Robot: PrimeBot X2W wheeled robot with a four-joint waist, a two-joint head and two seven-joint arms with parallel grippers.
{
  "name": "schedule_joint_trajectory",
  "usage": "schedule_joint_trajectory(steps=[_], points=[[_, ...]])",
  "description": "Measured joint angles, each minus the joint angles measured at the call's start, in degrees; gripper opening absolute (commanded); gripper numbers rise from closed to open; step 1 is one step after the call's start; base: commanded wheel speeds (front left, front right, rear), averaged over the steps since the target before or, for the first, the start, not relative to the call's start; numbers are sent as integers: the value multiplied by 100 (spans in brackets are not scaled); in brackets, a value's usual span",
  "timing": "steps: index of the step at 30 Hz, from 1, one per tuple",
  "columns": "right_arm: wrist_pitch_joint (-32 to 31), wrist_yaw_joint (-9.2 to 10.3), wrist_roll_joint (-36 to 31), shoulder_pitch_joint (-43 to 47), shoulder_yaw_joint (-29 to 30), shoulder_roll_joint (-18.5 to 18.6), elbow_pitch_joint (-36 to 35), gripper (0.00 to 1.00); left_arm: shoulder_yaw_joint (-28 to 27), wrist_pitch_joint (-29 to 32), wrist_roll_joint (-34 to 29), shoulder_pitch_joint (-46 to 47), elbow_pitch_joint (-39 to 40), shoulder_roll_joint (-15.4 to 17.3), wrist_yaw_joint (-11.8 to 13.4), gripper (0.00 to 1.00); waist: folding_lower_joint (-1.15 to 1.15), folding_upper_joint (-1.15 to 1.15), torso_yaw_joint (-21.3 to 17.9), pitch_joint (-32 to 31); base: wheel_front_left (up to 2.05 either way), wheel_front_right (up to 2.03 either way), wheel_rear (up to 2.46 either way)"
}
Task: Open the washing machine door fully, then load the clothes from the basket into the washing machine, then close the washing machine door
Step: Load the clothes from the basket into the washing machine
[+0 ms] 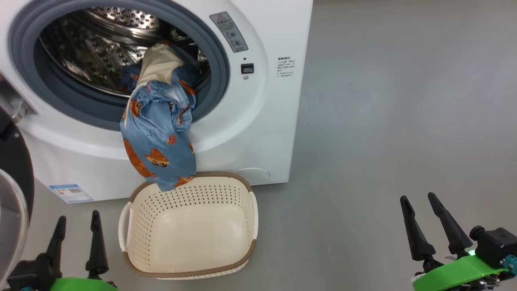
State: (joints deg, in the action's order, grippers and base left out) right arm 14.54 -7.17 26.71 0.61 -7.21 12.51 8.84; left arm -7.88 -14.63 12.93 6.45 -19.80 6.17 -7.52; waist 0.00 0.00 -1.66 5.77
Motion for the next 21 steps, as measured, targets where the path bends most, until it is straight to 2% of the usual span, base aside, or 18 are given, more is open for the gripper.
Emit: schedule_joint_trajectory(steps=[9, 21], points=[[0, 0, -1, -121, 1, -63, -56, 100, 8, 0, 29, 116, -68, -13, 0, 100, 0, 0, -20, 405, 0, 0, 0], [0, 0, -30, -834, -32, -159, -157, 100, 199, 0, 288, 1007, -432, 21, 0, 100, 0, 0, -116, 1347, 0, 0, 0]])
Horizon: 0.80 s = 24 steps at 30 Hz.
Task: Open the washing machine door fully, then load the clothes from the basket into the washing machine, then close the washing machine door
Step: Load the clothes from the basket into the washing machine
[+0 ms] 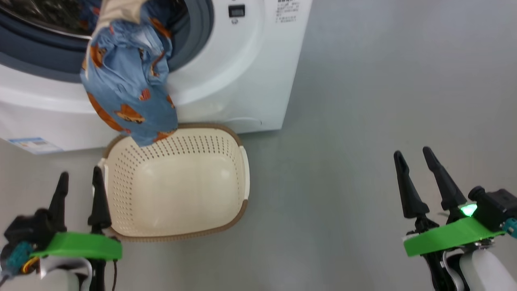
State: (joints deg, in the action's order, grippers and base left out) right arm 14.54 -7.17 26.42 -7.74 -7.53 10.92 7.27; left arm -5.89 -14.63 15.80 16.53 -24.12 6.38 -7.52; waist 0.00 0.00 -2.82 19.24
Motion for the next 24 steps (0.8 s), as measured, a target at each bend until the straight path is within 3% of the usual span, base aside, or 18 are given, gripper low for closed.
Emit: schedule_joint_trajectory(steps=[18, 24], points=[[1, 0, -113, -970, -359, -172, -99, 100, 844, 0, 826, 2162, -1573, 634, 1, 100, 0, 0, -221, 1428, 0, 0, 0], [1, 0, -113, -1127, -538, -182, -109, 100, 1203, 0, 1058, 2787, -2158, 1057, 0, 100, 0, 0, -461, 1698, 0, 0, 0]])
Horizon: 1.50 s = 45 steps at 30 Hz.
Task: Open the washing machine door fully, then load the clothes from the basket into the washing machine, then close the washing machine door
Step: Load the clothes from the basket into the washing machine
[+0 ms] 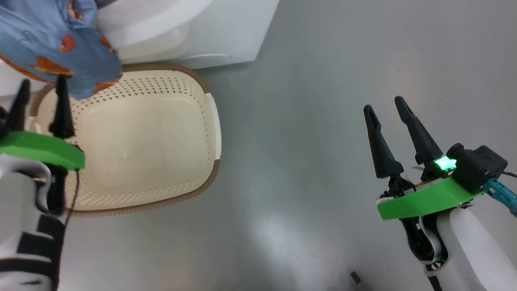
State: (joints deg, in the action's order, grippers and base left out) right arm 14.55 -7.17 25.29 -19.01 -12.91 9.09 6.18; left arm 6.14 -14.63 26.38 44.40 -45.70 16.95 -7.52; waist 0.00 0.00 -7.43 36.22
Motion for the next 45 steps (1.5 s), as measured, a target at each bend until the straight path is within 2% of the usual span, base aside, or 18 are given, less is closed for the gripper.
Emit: schedule_joint_trajectory(steps=[4, 11, 19, 29, 30, 31, 33, 45], points=[[0, 0, 0, -63, -35, -3, -18, 100, 159, 0, 67, 315, -188, 199, 0, 100, 0, 0, -123, 123, 0, 0, 0], [0, 0, 0, -64, -123, -27, -45, 100, 519, 0, 324, 600, -255, 349, 0, 100, 0, 0, -273, 266, 0, 0, 0], [0, 0, 0, -81, -145, -48, -59, 100, 1004, 0, 758, 679, 12, 393, 0, 100, 0, 0, -318, 329, 0, 0, 0], [0, 0, 0, -179, -203, -71, -77, 100, 993, 0, 1048, 881, -146, 566, 0, 99, 0, 0, -462, 301, 0, 0, 0], [0, 0, 0, -178, -203, -73, -77, 100, 990, 0, 1062, 884, -166, 567, 0, 71, 0, 0, -475, 288, 0, 0, 0], [0, 0, 0, -177, -202, -74, -77, 100, 982, 0, 1090, 887, -175, 571, 0, 35, 0, 0, -489, 278, 0, 0, 0], [0, 0, 0, -177, -189, -78, -78, 100, 967, 0, 1091, 914, -170, 579, 0, 0, 0, 0, -509, 266, 0, 0, 0], [0, 0, 0, -167, -160, -172, -66, 100, 966, 8, 1087, 756, 211, 559, 1, 0, 0, 0, -377, 73, 0, 0, 0]])
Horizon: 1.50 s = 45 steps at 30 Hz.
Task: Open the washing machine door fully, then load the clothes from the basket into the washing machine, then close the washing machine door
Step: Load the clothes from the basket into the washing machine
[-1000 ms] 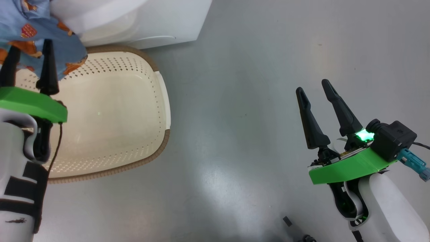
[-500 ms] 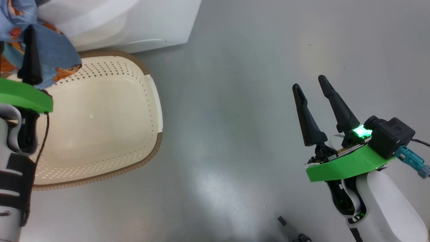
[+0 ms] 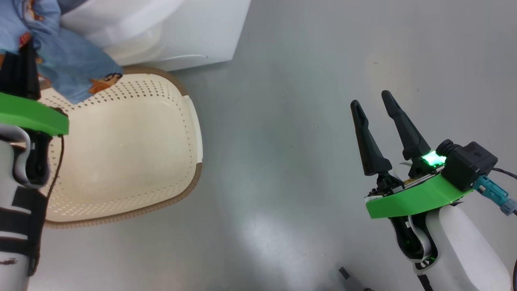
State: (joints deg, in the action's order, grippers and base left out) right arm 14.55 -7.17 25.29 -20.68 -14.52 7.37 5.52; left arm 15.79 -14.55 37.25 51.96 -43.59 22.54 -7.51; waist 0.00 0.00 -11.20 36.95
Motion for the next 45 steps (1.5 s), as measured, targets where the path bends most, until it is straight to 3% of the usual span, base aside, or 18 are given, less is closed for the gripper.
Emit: schedule_joint_trajectory(steps=[16, 37, 45], points=[[0, 0, 5, 10, -7, -31, 56, 100, -266, -7, -416, -281, 1014, 56, -1, 0, 0, 0, 177, -332, 0, 0, 0], [0, 0, 143, 163, -186, -207, 94, 100, 224, -8, -976, 1518, -737, 578, -1, 0, 0, 0, -354, -414, 0, 0, 0], [0, 0, 143, 166, -219, -190, 80, 100, -212, -8, -1695, 2050, -316, 787, 153, 0, 0, 0, -544, -371, 0, 0, 0]])
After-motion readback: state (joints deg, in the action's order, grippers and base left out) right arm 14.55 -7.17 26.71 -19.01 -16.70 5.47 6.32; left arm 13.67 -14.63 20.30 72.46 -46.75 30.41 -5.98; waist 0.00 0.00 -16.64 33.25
